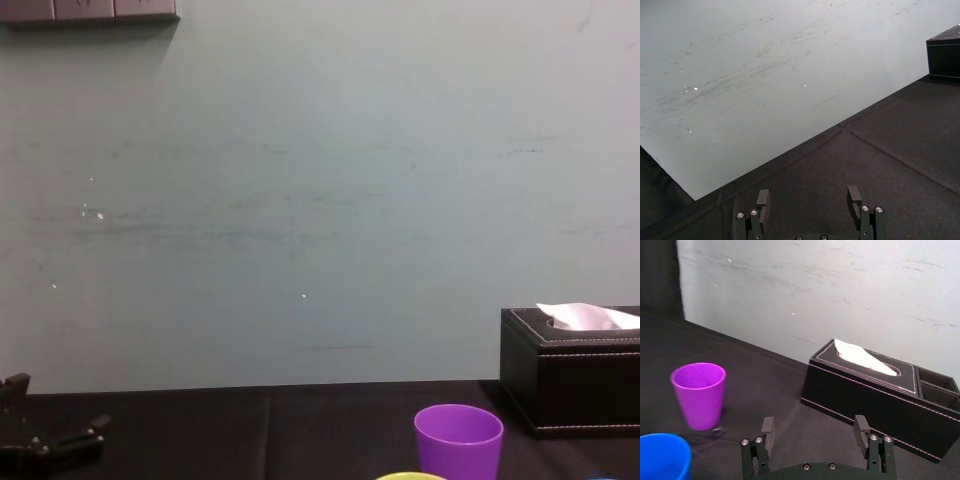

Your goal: Stack the three plastic cups sequentially using one hand.

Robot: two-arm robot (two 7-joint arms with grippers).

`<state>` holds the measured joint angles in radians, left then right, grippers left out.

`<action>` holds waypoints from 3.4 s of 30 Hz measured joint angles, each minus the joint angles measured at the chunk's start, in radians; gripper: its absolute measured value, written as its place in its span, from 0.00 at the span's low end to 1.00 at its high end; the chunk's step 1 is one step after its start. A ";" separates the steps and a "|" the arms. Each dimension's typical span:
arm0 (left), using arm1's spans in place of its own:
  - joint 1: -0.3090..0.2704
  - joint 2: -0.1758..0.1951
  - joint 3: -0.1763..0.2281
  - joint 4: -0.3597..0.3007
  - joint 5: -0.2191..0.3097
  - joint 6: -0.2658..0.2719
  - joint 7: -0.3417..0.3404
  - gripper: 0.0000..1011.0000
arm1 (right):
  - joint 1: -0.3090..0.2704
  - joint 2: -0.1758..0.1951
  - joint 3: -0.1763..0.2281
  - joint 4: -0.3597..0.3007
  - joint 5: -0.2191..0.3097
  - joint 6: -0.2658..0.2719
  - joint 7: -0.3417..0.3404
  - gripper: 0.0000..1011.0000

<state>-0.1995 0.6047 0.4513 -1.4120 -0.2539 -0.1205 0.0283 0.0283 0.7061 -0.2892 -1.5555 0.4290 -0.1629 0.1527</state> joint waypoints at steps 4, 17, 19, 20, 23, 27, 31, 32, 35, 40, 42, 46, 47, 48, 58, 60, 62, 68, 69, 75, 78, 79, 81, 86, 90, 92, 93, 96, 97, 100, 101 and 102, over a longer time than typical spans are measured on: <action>0.000 0.000 0.000 0.000 0.000 0.000 0.000 1.00 | -0.063 0.037 0.038 -0.052 0.038 -0.014 0.046 0.99; 0.000 0.000 0.000 0.000 0.000 0.000 0.000 1.00 | -0.205 0.095 0.118 -0.150 0.097 -0.056 0.142 0.99; 0.000 0.000 0.000 0.000 0.000 0.000 0.000 1.00 | -0.226 0.101 0.125 -0.161 0.098 -0.065 0.157 0.99; 0.000 0.000 0.000 0.000 0.000 0.000 0.000 1.00 | -0.233 0.102 0.127 -0.164 0.097 -0.068 0.162 0.99; 0.000 0.000 0.000 0.000 0.000 0.000 0.000 1.00 | -0.254 0.106 0.130 -0.174 0.091 -0.075 0.179 0.99; 0.000 0.000 0.000 0.000 0.000 0.000 0.000 1.00 | -0.273 0.107 0.127 -0.177 0.072 -0.078 0.196 0.99; 0.000 0.000 0.000 0.000 0.000 0.000 0.000 1.00 | -0.280 0.103 0.117 -0.175 0.050 -0.079 0.212 0.99; 0.000 0.000 0.000 0.000 0.000 0.000 0.000 1.00 | -0.279 0.099 0.111 -0.169 0.038 -0.079 0.218 0.99; 0.000 0.000 0.000 0.000 0.000 0.000 0.000 1.00 | -0.274 0.090 0.100 -0.158 0.024 -0.077 0.227 0.99; 0.000 0.000 0.000 0.000 0.000 0.000 0.000 1.00 | -0.260 0.069 0.082 -0.134 0.004 -0.065 0.249 0.99; 0.000 0.000 0.000 0.000 0.000 0.000 0.000 1.00 | -0.252 0.059 0.076 -0.125 -0.001 -0.061 0.260 0.99; 0.000 0.000 0.000 0.000 0.000 0.000 0.000 1.00 | -0.238 0.046 0.068 -0.115 -0.009 -0.053 0.280 0.99; 0.000 0.000 0.000 0.000 0.000 0.000 0.000 1.00 | -0.235 0.043 0.066 -0.113 -0.011 -0.051 0.283 0.99; 0.000 0.000 0.000 0.000 0.000 0.000 0.000 1.00 | -0.232 0.040 0.065 -0.111 -0.012 -0.049 0.286 0.99; 0.000 0.000 0.000 0.000 0.000 0.000 0.000 1.00 | -0.184 -0.004 0.048 -0.087 -0.036 -0.021 0.322 0.99; 0.000 0.000 0.000 0.000 0.000 0.000 0.000 1.00 | -0.177 -0.010 0.046 -0.084 -0.041 -0.017 0.327 0.99; 0.000 0.000 0.000 0.000 0.000 0.000 0.000 1.00 | -0.165 -0.020 0.044 -0.079 -0.048 -0.012 0.332 0.99; 0.000 0.000 0.000 0.000 0.000 0.000 0.000 1.00 | -0.140 -0.045 0.043 -0.065 -0.060 0.002 0.344 0.99; 0.000 0.000 0.000 0.000 0.000 0.000 0.000 1.00 | -0.136 -0.048 0.043 -0.063 -0.061 0.004 0.345 0.99; 0.000 0.000 0.000 0.000 0.000 0.000 0.000 1.00 | -0.107 -0.073 0.040 -0.041 -0.067 0.018 0.364 0.99; 0.000 0.000 0.000 0.000 0.000 0.000 0.000 1.00 | -0.091 -0.083 0.035 -0.029 -0.067 0.027 0.372 0.99; 0.000 0.000 0.000 0.000 0.000 0.000 0.000 1.00 | -0.087 -0.086 0.034 -0.026 -0.067 0.030 0.374 0.99; 0.000 0.000 0.000 0.000 0.000 0.000 0.000 1.00 | -0.079 -0.093 0.030 -0.019 -0.067 0.037 0.376 0.99; 0.000 0.000 0.000 0.000 0.000 0.000 0.000 1.00 | -0.067 -0.102 0.023 -0.009 -0.061 0.053 0.382 0.99; 0.000 0.000 0.000 0.000 0.000 0.000 0.000 1.00 | -0.068 -0.101 0.023 -0.010 -0.061 0.052 0.382 0.99; 0.000 0.000 0.000 0.000 0.000 0.000 0.000 1.00 | -0.068 -0.100 0.024 -0.010 -0.061 0.051 0.382 0.99; 0.000 0.000 0.000 0.000 0.000 0.000 0.000 1.00 | -0.069 -0.100 0.024 -0.010 -0.061 0.051 0.382 0.99; 0.000 0.000 0.000 0.000 0.000 0.000 0.000 1.00 | -0.069 -0.100 0.025 -0.011 -0.061 0.050 0.382 0.99; 0.000 0.000 0.000 0.000 0.000 0.000 0.000 1.00 | -0.069 -0.100 0.025 -0.011 -0.061 0.049 0.382 0.96; 0.000 0.000 0.000 0.000 0.000 0.000 0.000 1.00 | -0.070 -0.100 0.025 -0.012 -0.062 0.048 0.381 0.91; 0.000 0.000 0.000 0.000 0.000 0.000 0.000 1.00 | -0.070 -0.100 0.025 -0.012 -0.062 0.048 0.381 0.91; 0.000 0.000 0.000 0.000 0.000 0.000 0.000 1.00 | -0.070 -0.099 0.025 -0.012 -0.062 0.048 0.381 0.86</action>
<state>-0.1995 0.6047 0.4514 -1.4120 -0.2539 -0.1205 0.0283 -0.0415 0.6067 -0.2640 -1.5675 0.3675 -0.1148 0.5340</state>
